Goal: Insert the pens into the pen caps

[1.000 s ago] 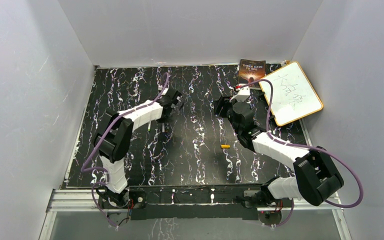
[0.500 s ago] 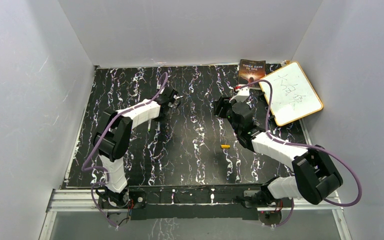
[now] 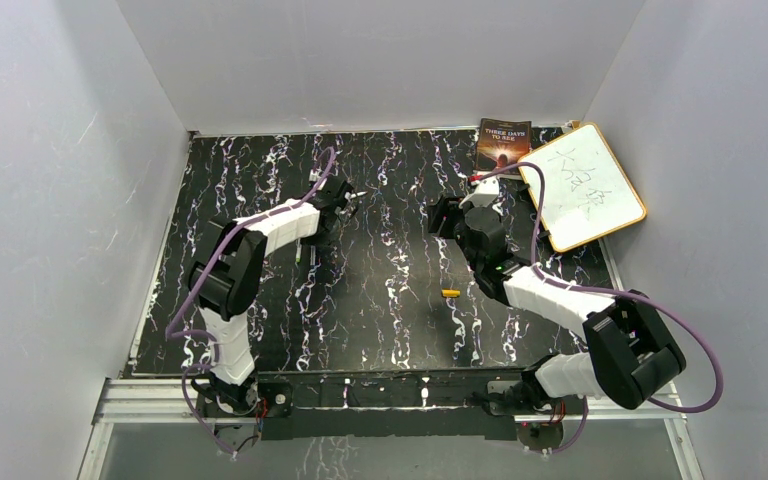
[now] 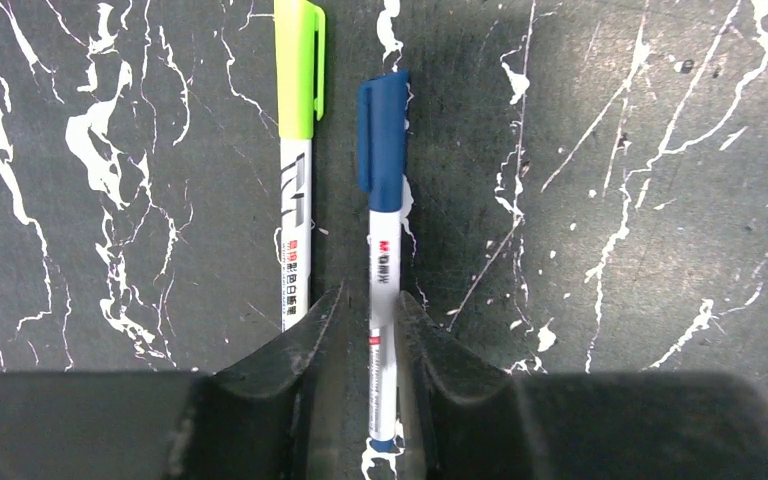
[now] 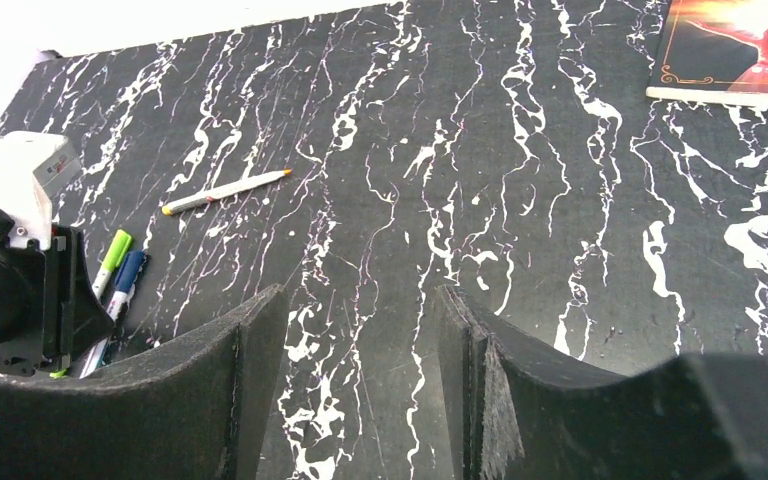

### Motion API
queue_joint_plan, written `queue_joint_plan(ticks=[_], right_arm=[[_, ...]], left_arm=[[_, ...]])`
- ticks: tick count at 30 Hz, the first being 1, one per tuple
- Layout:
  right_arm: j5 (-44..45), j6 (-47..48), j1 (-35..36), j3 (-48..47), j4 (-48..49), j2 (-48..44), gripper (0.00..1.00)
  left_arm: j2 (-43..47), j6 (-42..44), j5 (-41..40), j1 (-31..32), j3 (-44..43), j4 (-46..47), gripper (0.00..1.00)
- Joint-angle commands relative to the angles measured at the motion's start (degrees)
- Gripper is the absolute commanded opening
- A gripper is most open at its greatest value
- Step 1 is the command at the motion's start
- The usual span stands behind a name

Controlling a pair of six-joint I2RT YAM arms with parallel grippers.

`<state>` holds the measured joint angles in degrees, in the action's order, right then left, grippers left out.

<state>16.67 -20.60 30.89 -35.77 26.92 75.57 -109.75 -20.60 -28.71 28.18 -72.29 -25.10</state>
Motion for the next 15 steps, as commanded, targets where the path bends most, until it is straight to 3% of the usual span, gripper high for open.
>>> queue_joint_plan(ticks=[1,5,15], right_arm=[[1.33,1.26,-0.42,0.45,1.93,-2.21,0.54],[1.33,1.24,-0.41,0.54,1.61,-2.27,0.54],[1.69,1.43,-0.62,0.51,1.38,-1.33,0.53]], left_arm=[[-0.27,-0.52,-2.39,-0.32,-0.31,-1.90,0.27],[0.96,-0.66,-2.30,-0.33,-0.56,-1.96,0.40],[10.83,2.87,-1.85,0.97,-2.15,0.99,0.42]])
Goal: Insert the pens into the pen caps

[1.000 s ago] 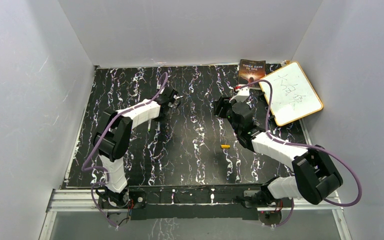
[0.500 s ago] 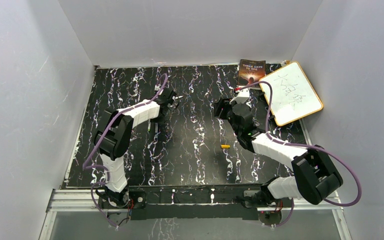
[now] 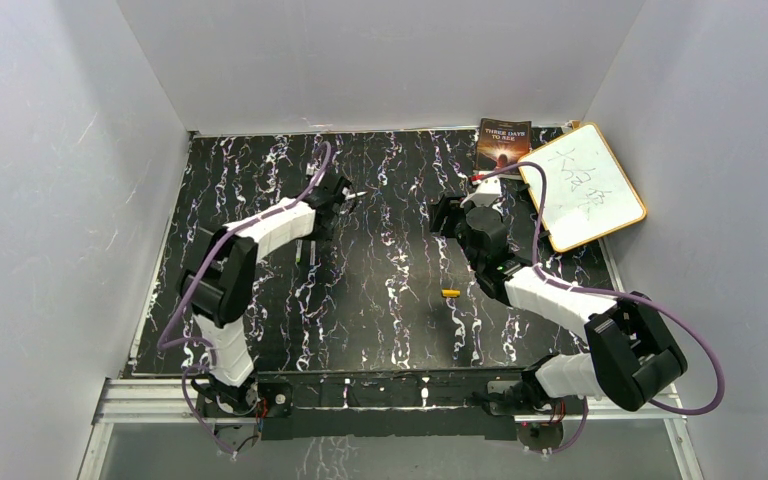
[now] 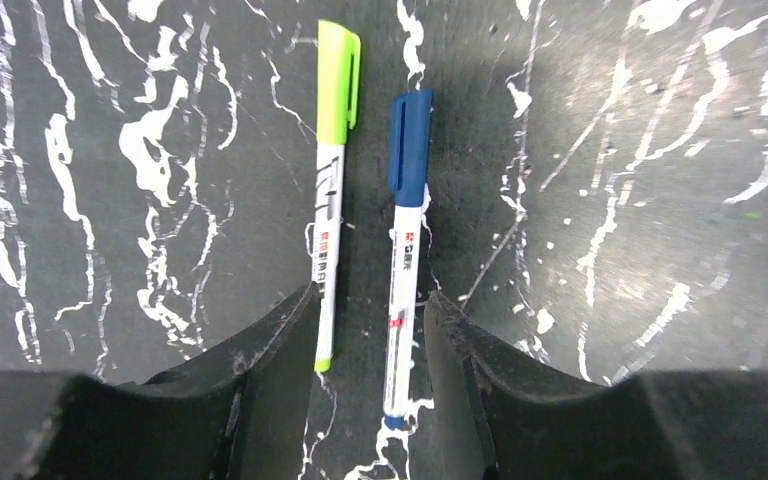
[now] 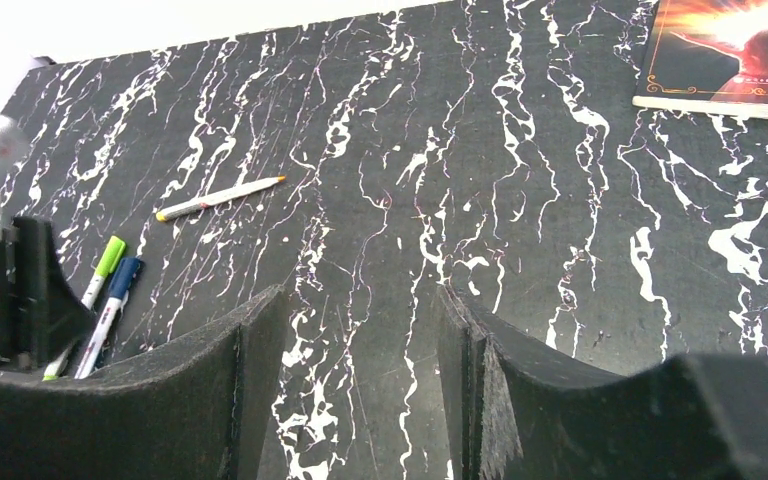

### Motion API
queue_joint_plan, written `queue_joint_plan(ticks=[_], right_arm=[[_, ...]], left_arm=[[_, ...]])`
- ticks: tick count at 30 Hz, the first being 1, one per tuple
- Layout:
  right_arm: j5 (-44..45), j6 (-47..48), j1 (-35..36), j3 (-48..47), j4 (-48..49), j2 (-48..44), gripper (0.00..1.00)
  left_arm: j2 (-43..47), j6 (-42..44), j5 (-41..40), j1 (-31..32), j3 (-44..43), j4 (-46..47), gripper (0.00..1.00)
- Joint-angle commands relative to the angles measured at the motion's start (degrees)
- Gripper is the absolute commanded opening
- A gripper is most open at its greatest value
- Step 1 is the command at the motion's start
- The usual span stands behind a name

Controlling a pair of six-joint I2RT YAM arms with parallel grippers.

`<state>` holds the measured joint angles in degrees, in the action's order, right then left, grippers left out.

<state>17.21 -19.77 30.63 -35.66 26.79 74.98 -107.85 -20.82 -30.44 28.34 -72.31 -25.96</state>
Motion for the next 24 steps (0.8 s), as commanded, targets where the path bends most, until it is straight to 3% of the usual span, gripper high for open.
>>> queue_joint_plan(ticks=[1,4,7,11,17,24], right_arm=[[0.90,0.73,-0.40,0.27,1.51,-0.56,0.53],[0.74,0.93,-0.62,0.20,1.61,-0.34,0.53],[0.43,0.93,-0.83,0.10,1.66,-0.21,0.53],[-0.32,0.86,-0.93,-0.13,1.03,-0.46,0.53],[-1.05,1.14,-1.04,-0.77,-0.91,-2.04,0.53],[-1.85,1.52,-1.01,0.37,-4.23,-5.67,0.52]], left_arm=[[10.37,4.42,0.40,0.91,-1.94,3.60,0.43],[14.73,10.98,5.42,0.91,-0.14,10.70,0.49],[16.89,25.02,15.23,0.93,1.89,18.15,0.56],[14.24,37.26,31.74,-1.24,-1.16,16.94,0.66],[7.33,39.59,57.79,-11.44,-5.51,20.03,0.71],[-2.88,42.02,67.06,-16.58,-10.69,21.95,0.70]])
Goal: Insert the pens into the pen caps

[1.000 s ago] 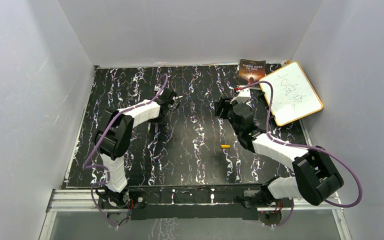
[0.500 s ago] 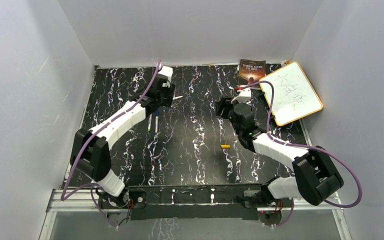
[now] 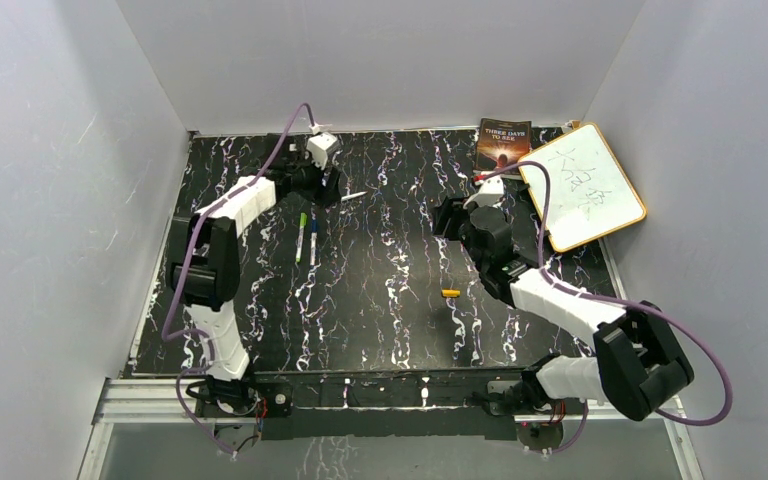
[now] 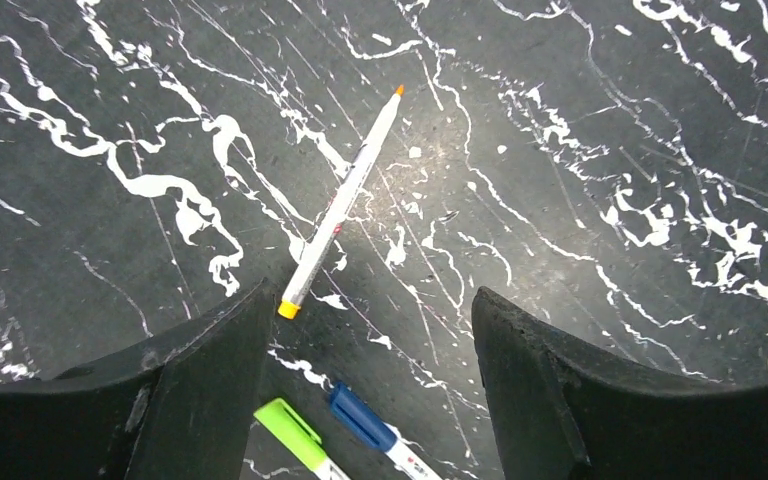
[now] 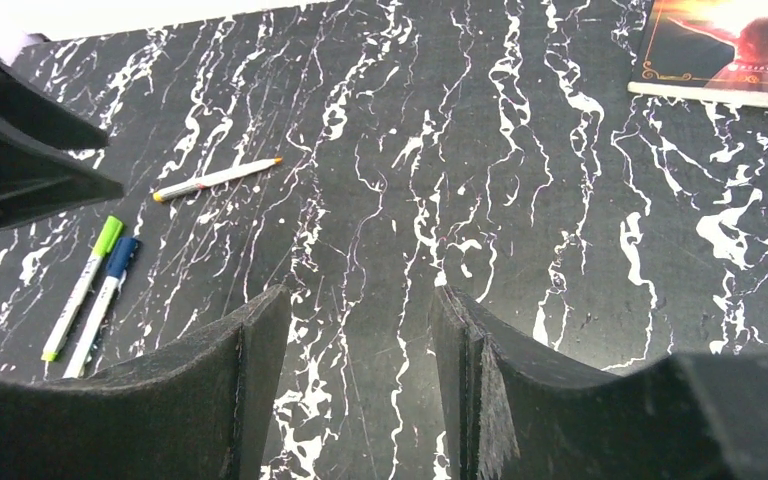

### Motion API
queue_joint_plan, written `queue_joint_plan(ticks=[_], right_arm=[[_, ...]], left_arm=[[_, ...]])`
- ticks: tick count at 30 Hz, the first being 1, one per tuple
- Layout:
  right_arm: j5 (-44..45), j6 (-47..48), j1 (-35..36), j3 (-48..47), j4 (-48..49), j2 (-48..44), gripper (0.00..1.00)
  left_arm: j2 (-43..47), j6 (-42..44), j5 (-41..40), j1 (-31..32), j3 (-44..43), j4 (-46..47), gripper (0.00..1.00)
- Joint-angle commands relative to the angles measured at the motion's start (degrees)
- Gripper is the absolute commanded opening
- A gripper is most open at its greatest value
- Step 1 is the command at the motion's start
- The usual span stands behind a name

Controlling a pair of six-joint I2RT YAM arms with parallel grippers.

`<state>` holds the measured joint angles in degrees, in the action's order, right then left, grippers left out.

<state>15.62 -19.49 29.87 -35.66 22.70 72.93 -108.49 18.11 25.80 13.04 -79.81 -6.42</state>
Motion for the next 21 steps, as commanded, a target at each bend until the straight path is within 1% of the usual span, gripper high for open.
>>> queue_joint_plan(ticks=[1,3,6,9,11,16,21], right_arm=[[-0.07,1.43,-0.25,0.52,-0.75,-4.03,0.52],[0.31,1.78,-0.27,0.79,-1.66,-4.76,0.52],[0.68,2.14,-0.33,1.11,-2.07,-5.35,0.52],[0.61,2.16,-0.34,0.91,-2.17,-5.06,0.52],[0.29,2.17,-0.34,0.72,-2.20,-4.64,0.52],[-0.16,2.26,-0.34,0.83,-2.30,-4.27,0.52],[-0.05,2.36,-0.34,0.76,-2.31,-4.09,0.52]], left_arm=[[-3.55,3.33,10.84,-1.45,-4.18,2.42,0.69],[-6.67,4.79,11.60,-1.78,-7.19,0.28,0.68],[-10.41,7.44,13.60,-1.83,-11.88,-5.41,0.65],[-10.56,8.00,15.16,-1.80,-10.59,-4.01,0.64],[-10.84,8.82,13.73,-1.82,-10.13,-3.23,0.64],[-13.52,12.22,11.89,-2.40,-12.58,-6.45,0.64],[-18.20,16.05,11.23,-2.49,-17.88,-14.37,0.62]])
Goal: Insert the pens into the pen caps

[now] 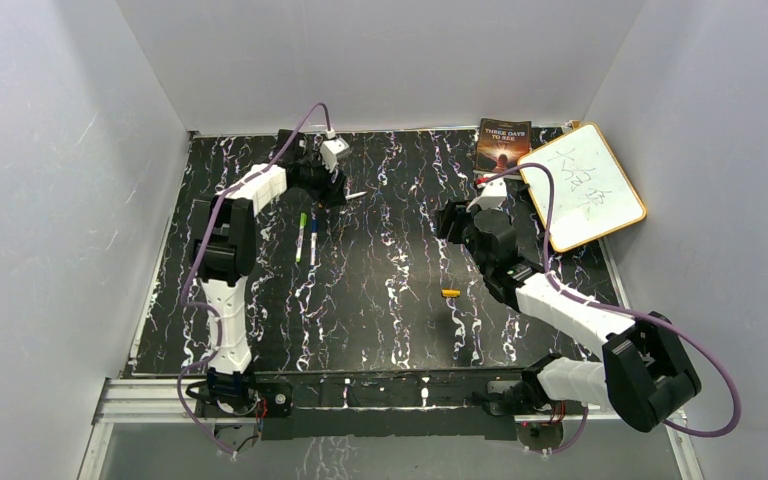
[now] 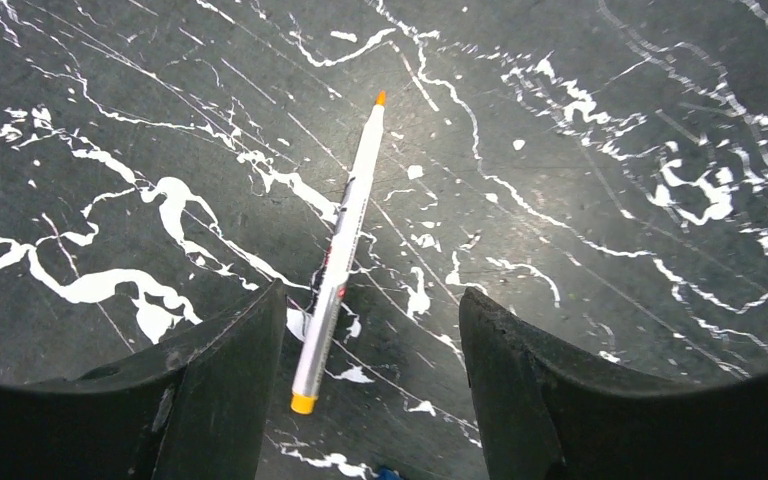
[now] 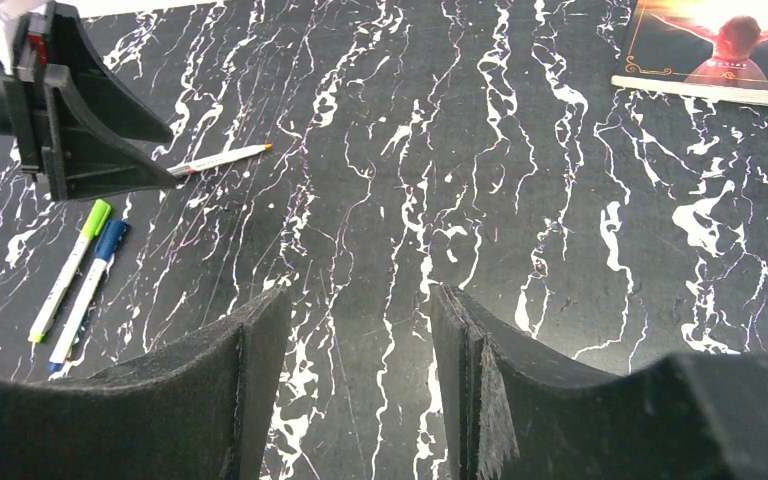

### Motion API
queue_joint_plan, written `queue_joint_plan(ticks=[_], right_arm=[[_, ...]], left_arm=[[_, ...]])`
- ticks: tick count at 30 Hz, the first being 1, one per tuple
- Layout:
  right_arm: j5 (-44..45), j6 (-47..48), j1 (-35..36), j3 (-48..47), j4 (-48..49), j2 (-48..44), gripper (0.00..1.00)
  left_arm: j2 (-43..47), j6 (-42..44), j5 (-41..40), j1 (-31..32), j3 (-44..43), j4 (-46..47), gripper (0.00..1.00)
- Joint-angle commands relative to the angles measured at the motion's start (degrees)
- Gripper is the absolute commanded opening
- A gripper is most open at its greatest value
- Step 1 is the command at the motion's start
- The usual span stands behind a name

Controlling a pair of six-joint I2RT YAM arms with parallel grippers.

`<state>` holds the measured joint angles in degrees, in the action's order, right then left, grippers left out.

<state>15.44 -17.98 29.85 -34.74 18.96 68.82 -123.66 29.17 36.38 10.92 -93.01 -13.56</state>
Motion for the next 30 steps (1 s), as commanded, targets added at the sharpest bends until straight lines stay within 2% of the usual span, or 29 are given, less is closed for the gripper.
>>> queue_joint_plan(ticks=[1,5,9,14,16,18,25,27,30], right_arm=[[0.12,0.86,-0.31,-0.15,1.54,0.11,0.52],[-0.31,0.72,-0.40,-0.12,1.82,0.73,0.52],[-0.46,0.59,-0.49,-0.04,2.19,1.10,0.52],[-0.51,0.48,-0.58,0.03,2.60,1.55,0.52],[-0.60,0.29,-0.58,0.27,2.76,1.57,0.52],[-0.96,0.03,-0.58,0.52,3.04,1.81,0.52],[-1.67,-0.91,-0.59,0.77,3.63,1.97,0.52],[-2.04,-1.13,-0.58,0.43,3.53,1.81,0.52],[-3.38,-1.52,-0.62,-0.49,3.18,1.34,0.52]], left_arm=[[-3.86,5.73,0.53,-0.37,-5.86,-8.98,0.61],[-4.06,6.17,-0.06,-0.37,-5.03,-8.77,0.59],[-3.54,6.14,-1.50,-0.42,-3.00,-7.25,0.49],[-4.53,7.67,-2.66,-0.38,-3.97,-10.38,0.28],[-4.44,8.20,-1.98,-0.29,-4.10,-11.30,0.13],[-4.10,8.73,-1.63,-0.20,-3.69,-11.64,0.03],[-3.61,6.28,0.23,0.33,-2.83,-10.60,0.00],[-1.29,3.31,2.35,0.33,-0.62,-6.18,0.00],[4.99,-4.73,5.29,0.33,6.55,5.29,0.00]])
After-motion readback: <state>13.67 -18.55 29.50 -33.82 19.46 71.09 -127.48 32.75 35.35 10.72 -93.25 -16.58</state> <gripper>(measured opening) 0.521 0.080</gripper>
